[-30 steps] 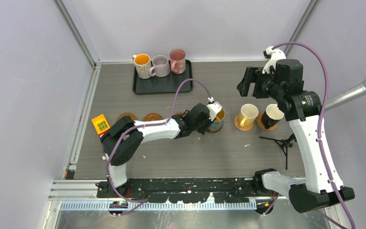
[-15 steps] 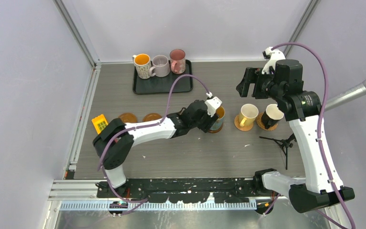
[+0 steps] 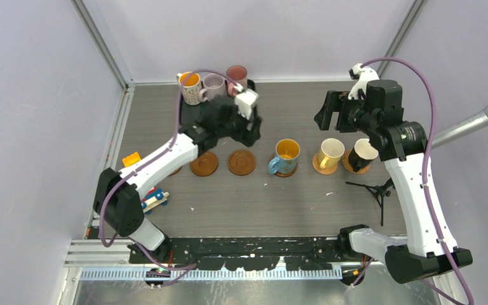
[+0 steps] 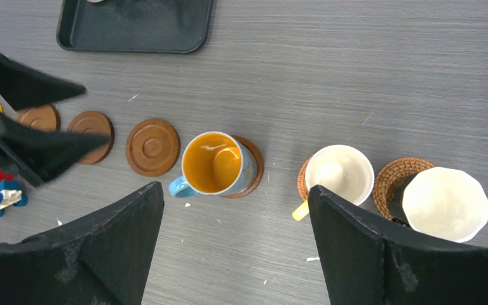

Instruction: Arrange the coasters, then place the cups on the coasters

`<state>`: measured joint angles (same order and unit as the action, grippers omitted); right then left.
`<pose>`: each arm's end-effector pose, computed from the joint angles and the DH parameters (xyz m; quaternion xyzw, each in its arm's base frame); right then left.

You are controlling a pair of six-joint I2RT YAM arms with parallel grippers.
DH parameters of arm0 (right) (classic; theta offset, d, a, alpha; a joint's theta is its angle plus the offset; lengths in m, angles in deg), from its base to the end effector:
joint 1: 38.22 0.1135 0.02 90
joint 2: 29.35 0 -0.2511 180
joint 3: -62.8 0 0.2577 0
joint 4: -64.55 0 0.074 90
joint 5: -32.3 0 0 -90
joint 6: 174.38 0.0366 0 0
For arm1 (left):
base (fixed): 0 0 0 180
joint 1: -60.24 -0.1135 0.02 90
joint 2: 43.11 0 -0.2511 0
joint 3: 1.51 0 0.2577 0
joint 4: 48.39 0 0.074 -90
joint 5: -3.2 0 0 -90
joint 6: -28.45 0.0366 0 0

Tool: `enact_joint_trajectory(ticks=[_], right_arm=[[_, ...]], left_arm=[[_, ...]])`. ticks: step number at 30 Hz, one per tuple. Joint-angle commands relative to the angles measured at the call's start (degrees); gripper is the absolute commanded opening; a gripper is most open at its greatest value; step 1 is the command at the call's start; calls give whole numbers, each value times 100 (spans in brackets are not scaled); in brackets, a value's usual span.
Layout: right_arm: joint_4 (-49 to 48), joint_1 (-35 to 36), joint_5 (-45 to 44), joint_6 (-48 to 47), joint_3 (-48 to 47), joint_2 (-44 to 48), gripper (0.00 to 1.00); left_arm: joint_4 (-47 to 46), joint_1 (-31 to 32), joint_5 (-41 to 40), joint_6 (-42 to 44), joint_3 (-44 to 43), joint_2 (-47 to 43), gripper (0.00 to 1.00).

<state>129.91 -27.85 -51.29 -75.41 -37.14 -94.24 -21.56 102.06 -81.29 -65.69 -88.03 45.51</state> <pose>0.2154 0.0436 0.4332 -0.0384 0.8656 0.1313 0.4817 0.2720 -0.2481 0.3017 0.3009 0.8063 -0.2362 0.4510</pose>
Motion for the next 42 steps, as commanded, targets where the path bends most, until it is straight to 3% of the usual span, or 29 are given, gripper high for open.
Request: enact_joint_trajectory(ticks=[1, 6, 11, 24, 35, 38, 42], right_arm=[[-196, -24, 103, 6, -17, 14, 88], [-230, -20, 129, 3, -36, -96, 88], [-271, -24, 117, 8, -64, -177, 88], [-302, -18, -29, -57, -130, -359, 88], [-289, -72, -157, -152, -244, -463, 88], [-263, -98, -179, -184, -273, -463, 88], [-233, -136, -170, -181, -250, -422, 88]], left_arm=[[743, -834, 827, 344, -725, 93, 79], [1143, -1788, 1489, 1001, -1721, 897, 80], [1502, -2254, 1401, 1010, -2817, 1912, 74], [1292, -2266, 471, 130, -5123, 4158, 64], [1223, -2240, -56, 184, -6577, 5428, 57], [1245, -2231, -95, 264, -6798, 5635, 49], [1245, -2231, -41, 299, -6642, 5477, 31]])
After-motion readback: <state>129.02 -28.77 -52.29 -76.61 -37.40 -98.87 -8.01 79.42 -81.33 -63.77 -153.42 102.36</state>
